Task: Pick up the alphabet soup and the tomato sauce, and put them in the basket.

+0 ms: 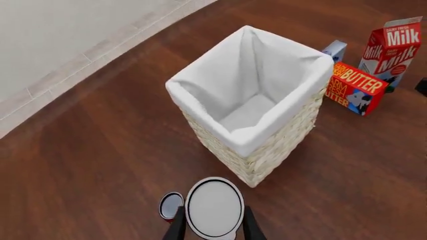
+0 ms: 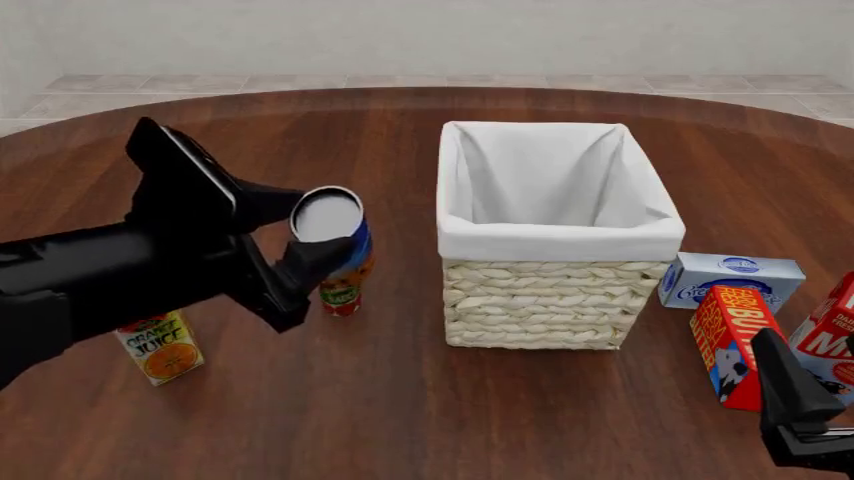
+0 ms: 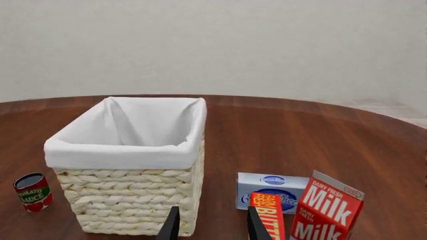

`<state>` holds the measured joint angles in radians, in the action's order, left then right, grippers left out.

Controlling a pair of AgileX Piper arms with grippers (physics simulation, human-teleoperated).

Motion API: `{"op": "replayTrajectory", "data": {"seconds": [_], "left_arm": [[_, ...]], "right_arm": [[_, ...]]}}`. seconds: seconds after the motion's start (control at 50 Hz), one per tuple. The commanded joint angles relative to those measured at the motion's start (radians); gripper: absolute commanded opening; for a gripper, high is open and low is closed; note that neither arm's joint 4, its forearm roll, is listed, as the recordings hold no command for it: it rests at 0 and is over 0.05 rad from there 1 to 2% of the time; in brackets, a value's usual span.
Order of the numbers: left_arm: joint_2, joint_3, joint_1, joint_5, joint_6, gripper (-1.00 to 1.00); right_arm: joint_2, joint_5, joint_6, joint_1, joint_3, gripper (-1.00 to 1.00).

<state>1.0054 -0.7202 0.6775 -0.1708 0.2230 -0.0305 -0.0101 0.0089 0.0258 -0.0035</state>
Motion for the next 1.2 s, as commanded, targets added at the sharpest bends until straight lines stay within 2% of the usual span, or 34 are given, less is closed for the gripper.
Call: {"op": "replayTrajectory", "data": {"seconds": [0.02, 0.34, 0.58, 1.2], "left_arm": [[0.02, -0.067, 0.01, -0.013, 0.035, -1.0], [0.073, -0.18, 0.029, -0.049, 0.052, -1.0], [0.128, -0.252, 0.04, -0.058, 0.091, -1.0], [0.256, -0.408, 0.069, -0.048, 0.108, -1.0]], "right_arm": [[0.0, 0.0, -0.001, 0.0, 0.0, 1.0], [-0.014, -0.007, 0.005, -0.004, 0.0, 1.0], [-0.026, -0.014, 0.012, -0.005, 0.001, 1.0], [-0.047, -0.025, 0.012, -0.002, 0.001, 1.0]]}}
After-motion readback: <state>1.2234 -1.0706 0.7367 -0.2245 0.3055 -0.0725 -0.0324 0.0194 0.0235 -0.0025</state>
